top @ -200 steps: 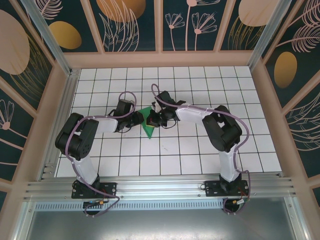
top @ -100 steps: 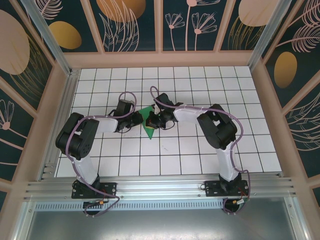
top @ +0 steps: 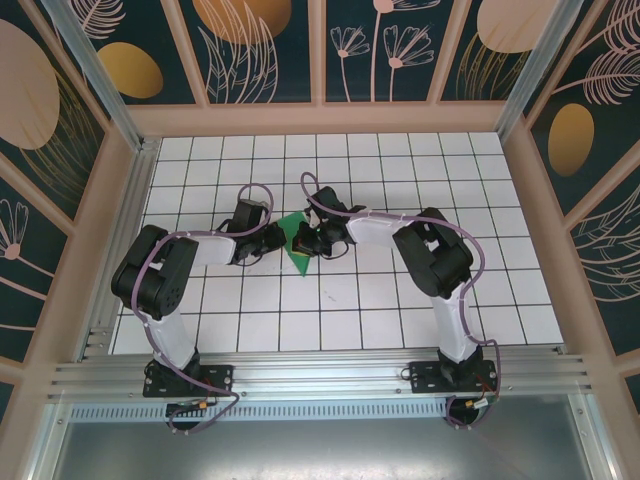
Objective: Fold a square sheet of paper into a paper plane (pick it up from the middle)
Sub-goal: Third fold the triangle at the center of the table.
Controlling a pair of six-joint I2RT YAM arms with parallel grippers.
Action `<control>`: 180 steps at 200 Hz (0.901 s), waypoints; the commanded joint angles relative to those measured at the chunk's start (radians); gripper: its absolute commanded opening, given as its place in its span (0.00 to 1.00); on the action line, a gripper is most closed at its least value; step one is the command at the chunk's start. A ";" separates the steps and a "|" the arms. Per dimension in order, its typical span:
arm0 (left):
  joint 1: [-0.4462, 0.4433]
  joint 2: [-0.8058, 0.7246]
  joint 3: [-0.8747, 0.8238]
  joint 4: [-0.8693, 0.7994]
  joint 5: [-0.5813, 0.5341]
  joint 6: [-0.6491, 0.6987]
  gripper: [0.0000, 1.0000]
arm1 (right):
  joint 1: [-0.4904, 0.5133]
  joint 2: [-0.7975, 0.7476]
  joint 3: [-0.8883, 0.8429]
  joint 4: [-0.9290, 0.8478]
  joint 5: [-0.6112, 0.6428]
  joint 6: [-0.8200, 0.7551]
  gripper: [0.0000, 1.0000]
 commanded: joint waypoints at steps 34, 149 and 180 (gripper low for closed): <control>0.004 0.029 0.005 -0.048 -0.010 0.025 0.13 | 0.006 0.021 0.027 -0.021 0.041 -0.025 0.00; 0.003 0.037 0.013 -0.055 -0.012 0.028 0.14 | 0.008 -0.031 -0.001 -0.056 0.055 -0.057 0.00; 0.004 0.036 0.015 -0.055 -0.012 0.028 0.14 | 0.008 -0.037 -0.010 -0.050 0.062 -0.060 0.00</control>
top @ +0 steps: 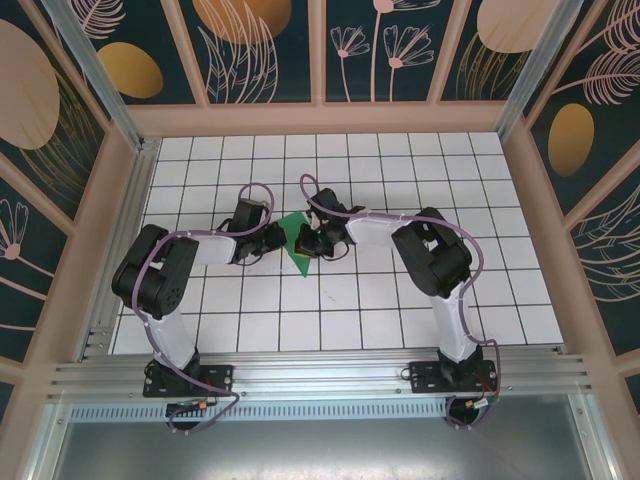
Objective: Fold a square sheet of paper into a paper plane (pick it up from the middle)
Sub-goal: Third fold the triangle at the center of the table.
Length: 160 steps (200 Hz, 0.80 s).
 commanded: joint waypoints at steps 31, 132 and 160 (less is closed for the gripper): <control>0.004 0.030 0.009 -0.053 -0.009 0.020 0.14 | 0.010 -0.037 -0.010 -0.005 0.016 -0.022 0.00; 0.003 0.023 0.006 -0.058 -0.006 0.020 0.14 | 0.007 -0.018 -0.034 0.038 -0.001 -0.004 0.35; 0.003 0.022 0.006 -0.060 -0.004 0.020 0.14 | 0.002 -0.019 -0.054 0.061 -0.011 0.005 0.35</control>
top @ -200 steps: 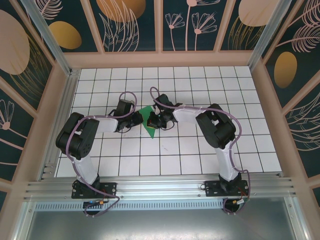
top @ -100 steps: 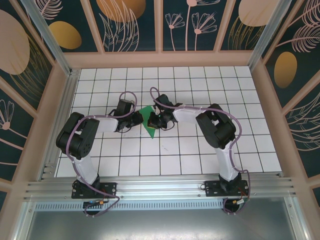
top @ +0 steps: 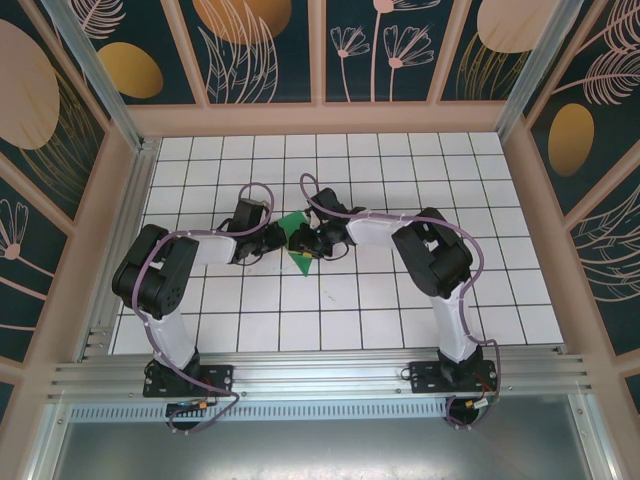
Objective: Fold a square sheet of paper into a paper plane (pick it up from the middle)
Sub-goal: Third fold the triangle at the center of the table.
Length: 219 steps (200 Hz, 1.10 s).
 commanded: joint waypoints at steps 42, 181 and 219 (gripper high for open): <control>0.004 0.014 0.014 -0.063 0.010 0.021 0.14 | -0.011 -0.022 -0.086 0.072 -0.013 0.023 0.26; 0.002 -0.149 -0.053 -0.035 -0.003 0.005 0.27 | -0.019 -0.015 -0.102 0.085 -0.030 0.015 0.07; 0.002 -0.208 -0.078 -0.010 -0.002 0.007 0.30 | -0.019 -0.013 -0.102 0.081 -0.031 0.011 0.07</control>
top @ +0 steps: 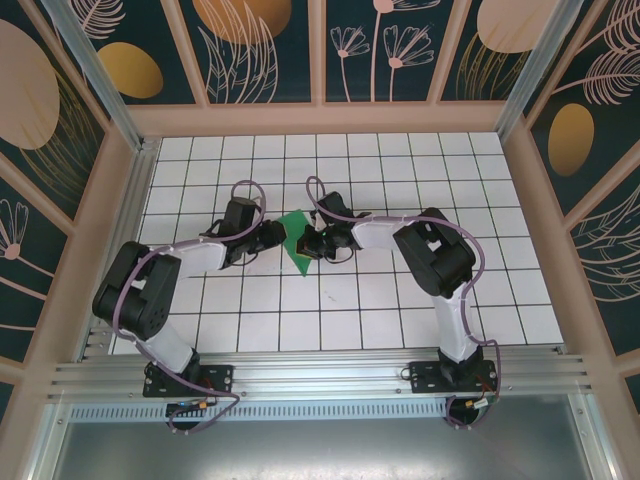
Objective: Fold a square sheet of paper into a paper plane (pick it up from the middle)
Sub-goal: Third fold the triangle at the center of the table.
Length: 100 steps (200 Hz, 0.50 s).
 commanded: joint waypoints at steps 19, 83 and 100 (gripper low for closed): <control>-0.005 -0.002 -0.015 0.015 0.066 0.007 0.24 | 0.003 -0.001 -0.017 -0.029 0.002 -0.015 0.05; -0.022 0.111 -0.008 0.008 0.167 0.006 0.17 | 0.001 0.000 -0.021 -0.027 -0.001 -0.013 0.00; -0.023 0.124 -0.004 -0.007 0.167 0.015 0.17 | 0.001 -0.001 -0.020 -0.025 -0.003 -0.014 0.00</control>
